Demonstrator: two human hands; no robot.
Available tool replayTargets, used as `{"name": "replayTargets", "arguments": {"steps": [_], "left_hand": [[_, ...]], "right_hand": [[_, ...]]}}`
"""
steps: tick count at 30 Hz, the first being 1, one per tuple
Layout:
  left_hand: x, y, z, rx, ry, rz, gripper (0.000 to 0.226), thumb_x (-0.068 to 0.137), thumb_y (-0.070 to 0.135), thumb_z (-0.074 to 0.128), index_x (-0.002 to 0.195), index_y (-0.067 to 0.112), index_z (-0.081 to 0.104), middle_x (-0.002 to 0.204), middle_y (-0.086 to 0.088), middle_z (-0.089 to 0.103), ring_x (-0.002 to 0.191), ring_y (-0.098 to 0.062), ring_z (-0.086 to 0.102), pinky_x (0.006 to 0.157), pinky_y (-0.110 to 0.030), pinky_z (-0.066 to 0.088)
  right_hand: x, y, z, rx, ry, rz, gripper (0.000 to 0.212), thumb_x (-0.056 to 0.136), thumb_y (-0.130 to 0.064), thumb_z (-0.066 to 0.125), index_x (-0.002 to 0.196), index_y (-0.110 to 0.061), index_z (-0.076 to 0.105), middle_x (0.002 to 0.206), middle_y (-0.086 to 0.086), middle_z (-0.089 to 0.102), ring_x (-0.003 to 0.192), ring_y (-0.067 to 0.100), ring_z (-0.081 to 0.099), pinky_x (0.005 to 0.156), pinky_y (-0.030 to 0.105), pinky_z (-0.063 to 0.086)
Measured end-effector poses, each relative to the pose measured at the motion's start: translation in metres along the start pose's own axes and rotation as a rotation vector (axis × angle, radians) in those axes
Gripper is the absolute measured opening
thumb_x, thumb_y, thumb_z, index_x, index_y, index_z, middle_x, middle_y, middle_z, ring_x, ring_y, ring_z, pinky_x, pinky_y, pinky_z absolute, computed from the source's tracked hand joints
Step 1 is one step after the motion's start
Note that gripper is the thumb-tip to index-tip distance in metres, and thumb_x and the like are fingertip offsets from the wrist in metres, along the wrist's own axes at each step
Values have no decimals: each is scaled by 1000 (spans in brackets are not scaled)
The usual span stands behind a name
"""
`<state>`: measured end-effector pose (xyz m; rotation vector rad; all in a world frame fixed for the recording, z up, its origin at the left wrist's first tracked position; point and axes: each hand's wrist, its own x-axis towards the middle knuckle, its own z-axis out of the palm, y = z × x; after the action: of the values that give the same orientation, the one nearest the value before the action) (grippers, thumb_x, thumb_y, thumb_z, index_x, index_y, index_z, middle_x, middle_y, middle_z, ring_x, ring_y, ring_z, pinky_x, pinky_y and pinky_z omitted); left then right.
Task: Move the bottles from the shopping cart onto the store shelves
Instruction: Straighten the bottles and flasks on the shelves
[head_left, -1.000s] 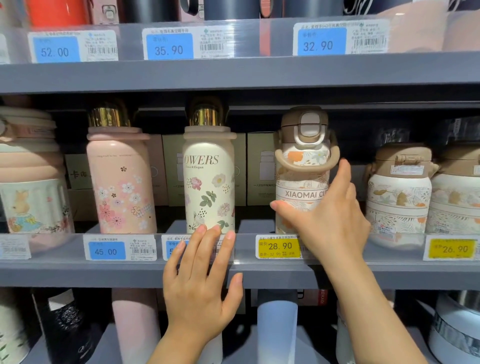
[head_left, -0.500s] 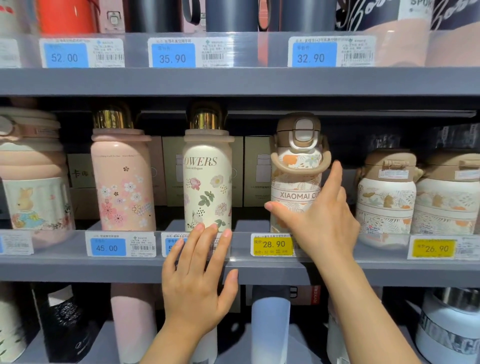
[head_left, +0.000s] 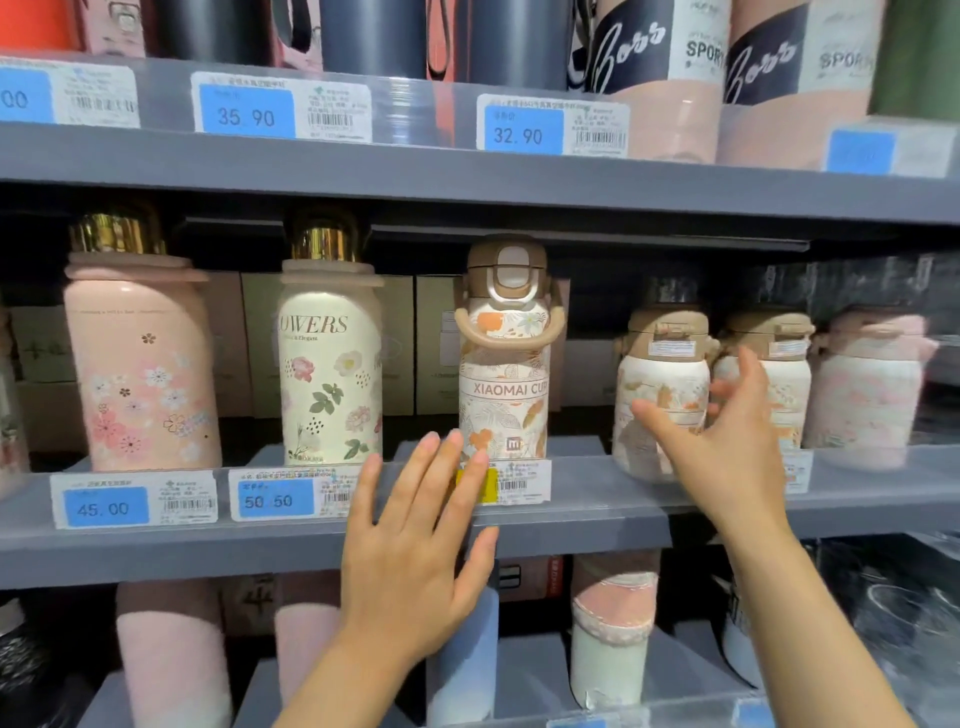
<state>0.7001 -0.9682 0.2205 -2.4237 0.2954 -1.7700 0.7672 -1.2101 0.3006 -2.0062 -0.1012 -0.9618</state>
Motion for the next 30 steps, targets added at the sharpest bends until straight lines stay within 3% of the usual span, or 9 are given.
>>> {"name": "replayTargets", "arguments": {"steps": [6,11,16,21,26,30], "left_hand": [[-5,-5,9,67,50,31,51,96,43,37,139,15,47,135,-10,59,128,-24,47,110,-46,28],[-4,-3,10,54,63,16,51,95,43,38,138,16,48,131,-9,62,127,-24,49,109,-44,29],[-5,-2,10,43,75,6,51,94,42,39,138,16,48,130,-9,62,126,-24,49,110,-43,27],[-5,-2,12,56,102,-1,50,93,40,42,136,16,49,128,-9,63,126,-24,50,108,-43,30],[-5,-2,12,56,113,-1,50,93,40,42,136,16,50,128,-9,64,125,-24,50,108,-44,30],[-5,-1,14,58,114,-2,51,93,40,42,137,16,49,128,-9,64,126,-23,50,107,-44,31]], "right_hand": [[1,-5,7,-183,-80,28,111,73,-43,78,152,-26,2,151,6,38,131,35,43,105,52,36],[-2,-14,13,-187,-7,90,130,56,-62,82,152,-19,7,150,14,32,136,34,32,109,50,28],[-2,-15,10,-175,-76,101,125,63,-65,75,153,-20,0,154,12,28,139,33,30,111,49,21],[3,-18,1,-115,-176,148,116,72,-50,76,152,-28,-5,145,10,45,125,41,47,104,49,32],[-2,-19,9,-190,-143,125,132,57,-75,71,152,-24,-5,152,6,38,134,33,41,110,52,19],[-1,-10,2,-66,-185,86,124,67,-59,77,152,-29,-9,151,-6,37,136,32,38,113,49,18]]}}
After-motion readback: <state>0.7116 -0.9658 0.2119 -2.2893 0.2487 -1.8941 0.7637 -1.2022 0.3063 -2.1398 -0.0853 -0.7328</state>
